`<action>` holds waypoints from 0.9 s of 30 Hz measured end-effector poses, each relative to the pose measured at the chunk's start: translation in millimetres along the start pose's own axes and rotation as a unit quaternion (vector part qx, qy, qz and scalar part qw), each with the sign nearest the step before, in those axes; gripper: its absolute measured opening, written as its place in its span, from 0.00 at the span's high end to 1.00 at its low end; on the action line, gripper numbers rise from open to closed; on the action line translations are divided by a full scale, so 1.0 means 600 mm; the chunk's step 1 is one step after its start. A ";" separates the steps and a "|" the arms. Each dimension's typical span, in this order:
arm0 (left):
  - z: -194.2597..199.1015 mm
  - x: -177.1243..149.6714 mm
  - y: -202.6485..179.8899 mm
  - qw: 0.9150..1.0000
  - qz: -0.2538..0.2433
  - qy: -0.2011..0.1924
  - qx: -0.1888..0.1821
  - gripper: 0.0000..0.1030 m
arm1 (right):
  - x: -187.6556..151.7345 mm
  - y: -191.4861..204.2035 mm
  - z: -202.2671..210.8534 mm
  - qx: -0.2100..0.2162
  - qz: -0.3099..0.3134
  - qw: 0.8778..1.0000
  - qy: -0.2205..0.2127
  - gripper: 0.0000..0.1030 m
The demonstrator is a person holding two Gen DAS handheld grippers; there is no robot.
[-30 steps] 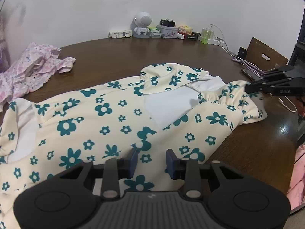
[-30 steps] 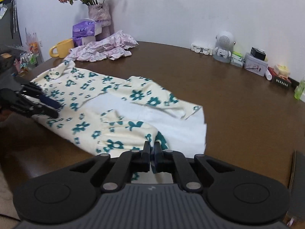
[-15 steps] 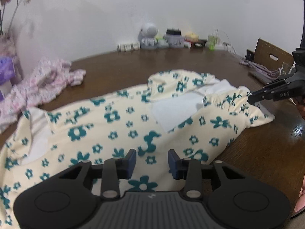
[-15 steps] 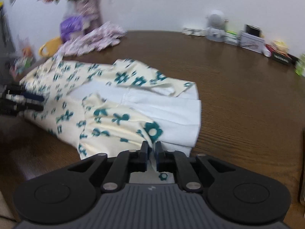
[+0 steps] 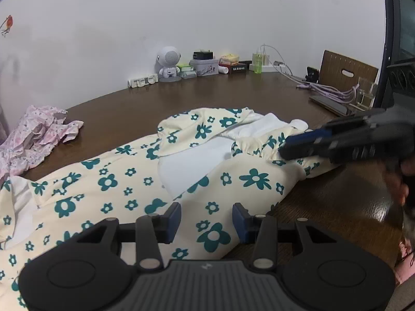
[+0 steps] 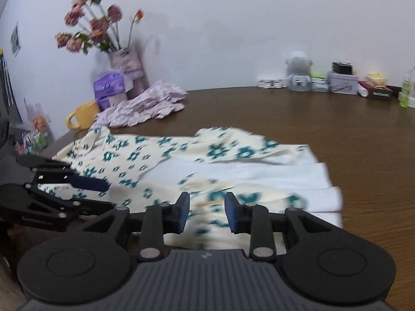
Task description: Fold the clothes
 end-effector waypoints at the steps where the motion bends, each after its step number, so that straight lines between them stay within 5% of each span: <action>1: -0.004 -0.001 -0.001 1.000 0.001 0.004 0.003 0.59 | -0.006 0.015 -0.012 -0.002 0.007 1.000 0.003 0.71; 6: -0.017 -0.008 0.004 1.000 0.015 0.020 0.008 0.58 | -0.030 0.062 -0.045 -0.038 0.058 0.997 0.016 0.72; 11: -0.018 -0.011 0.011 1.000 0.016 0.019 0.008 0.57 | -0.042 0.037 -0.030 -0.057 0.063 0.996 0.027 0.76; 15: -0.017 -0.012 0.013 1.000 0.020 0.018 0.006 0.57 | -0.038 -0.005 0.032 -0.047 0.004 0.999 0.004 0.65; 20: -0.018 -0.010 0.011 1.000 0.019 0.019 0.006 0.57 | -0.056 -0.046 0.095 -0.107 -0.012 0.994 0.020 0.49; 25: -0.018 -0.010 0.009 1.000 0.020 0.020 0.009 0.57 | -0.079 -0.089 0.109 -0.107 -0.064 0.991 0.043 0.49; 27: -0.018 -0.011 0.008 1.000 0.019 0.020 0.010 0.57 | -0.080 -0.090 0.099 -0.107 -0.063 0.991 0.048 0.61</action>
Point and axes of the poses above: each gripper's, at about its wrist camera, not at the fingertips, and z roughly against the way its jaws point, y to its left, x to its top, the point moved 2 cm from there along -z, roughly the way its jaws point, and after that the axes turned 9 degrees about x, right-handed, at the moved point
